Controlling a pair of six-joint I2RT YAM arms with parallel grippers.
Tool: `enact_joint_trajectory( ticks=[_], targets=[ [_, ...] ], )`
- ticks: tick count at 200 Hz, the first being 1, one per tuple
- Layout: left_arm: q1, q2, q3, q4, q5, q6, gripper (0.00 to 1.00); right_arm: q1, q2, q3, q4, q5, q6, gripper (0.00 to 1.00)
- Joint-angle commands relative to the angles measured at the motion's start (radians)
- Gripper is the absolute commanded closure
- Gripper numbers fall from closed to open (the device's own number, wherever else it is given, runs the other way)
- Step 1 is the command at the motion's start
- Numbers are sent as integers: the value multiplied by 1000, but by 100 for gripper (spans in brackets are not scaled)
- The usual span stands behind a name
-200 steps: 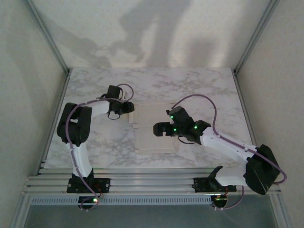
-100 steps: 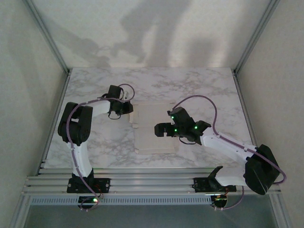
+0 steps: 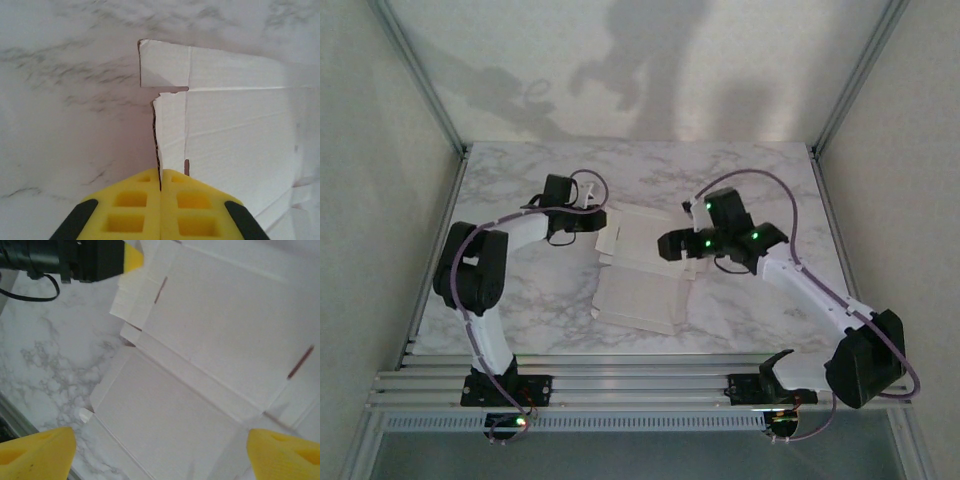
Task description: Fold the paper box
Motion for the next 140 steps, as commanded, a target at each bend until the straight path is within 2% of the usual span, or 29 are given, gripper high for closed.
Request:
enact_joint_trajectory(
  ticks=[1,42,87,140],
  targets=[
    [-17,-81,-30,69,112,67,93,-48,50,125,-140,-98,-143,17],
    [-44,-118,-59,115,177,123,92,-134,187,328,-249,-205,-257,32],
    [-53,-107,-57,121,285,222,92,-218,336,483,-338,-290,-372,36],
    [-58,-104,-44,121,345,306,93,-262,455,524,-336,-302,-414,41]
  ],
)
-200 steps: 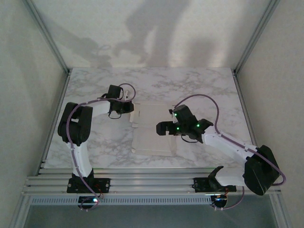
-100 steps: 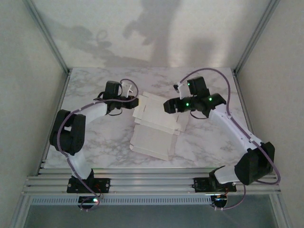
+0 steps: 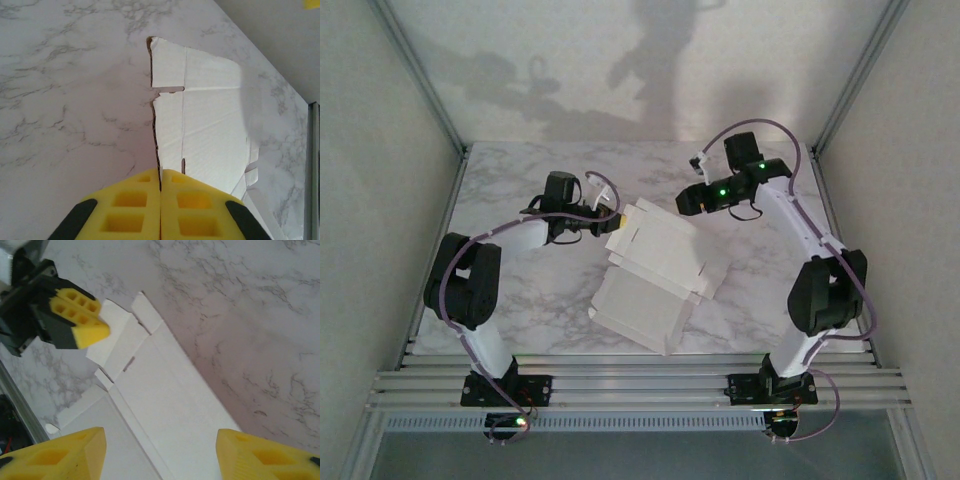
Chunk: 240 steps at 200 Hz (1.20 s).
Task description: Fold the paper box
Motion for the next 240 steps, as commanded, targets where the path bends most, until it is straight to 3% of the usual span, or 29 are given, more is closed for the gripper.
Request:
enact_joint_trajectory(
  ticks=[1,174,240],
  targets=[
    [-9,-7,7,19,68,70,93,-12,37,28,-27,-37,-42,41],
    [-22,33,49,-21,146,116,92,22,159,-15,66,-108,-33,41],
    [-21,62,84,-32,147,111,92,51,129,-45,59,-65,-27,53]
  ],
)
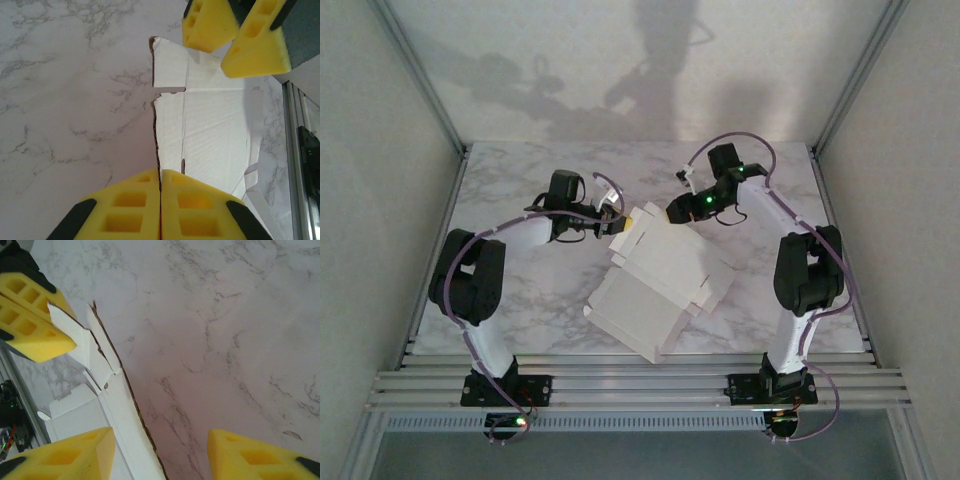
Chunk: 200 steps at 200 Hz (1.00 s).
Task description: Fold the paper box
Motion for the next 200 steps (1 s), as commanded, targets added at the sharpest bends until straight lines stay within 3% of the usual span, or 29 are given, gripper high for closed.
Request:
enact_joint_trajectory(
  ticks=[1,49,97,200],
  targets=[
    [-7,23,40,-10,35,19,92,21,-24,-20,-6,13,-4,54],
    [-7,42,67,-54,25,45,91,41,-79,-47,14,86,5,68],
    [-7,52,74,-70,20,54,90,85,-141,-86,43,257,11,79],
    [-7,70,91,-57,23,34,89,168,-205,-126,47,352,13,90]
  ],
)
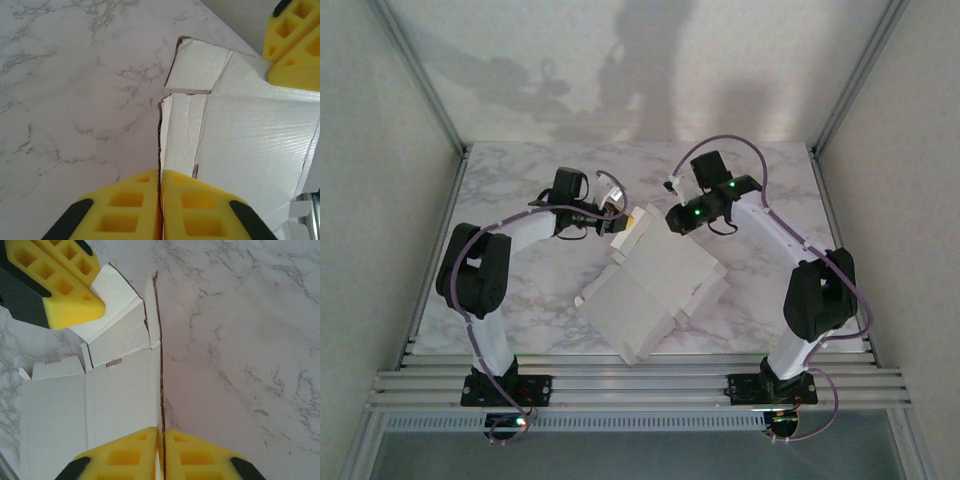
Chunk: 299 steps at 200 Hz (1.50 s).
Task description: Fold the paper box
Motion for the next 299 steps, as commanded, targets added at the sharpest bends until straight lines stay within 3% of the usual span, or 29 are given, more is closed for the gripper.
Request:
enact_joint_trajectory(
  ticks=[1,82,185,212,232,250,273,299],
  targets=[
    [-7,12,26,7,23,0,89,19,-27,-20,0,33,4,90],
    [-9,3,26,-9,44,20,89,32,-13,-25,1,31,6,84],
    [-7,14,43,-16,46,-6,86,117,-53,-76,49,233,-4,99],
    [0,4,50,10,40,-78,78,134,-74,-92,63,278,1,100],
    [8,-37,48,67,17,-180,58,136,-91,-105,78,300,13,100],
    [9,-71,56,125,14,-300,49,139,-108,-111,85,297,25,100],
    [-3,-76,88,152,10,-442,47,140,-128,-111,85,301,43,100],
    [-38,-42,157,66,3,-535,47,140,-136,-112,81,314,55,100]
  ],
)
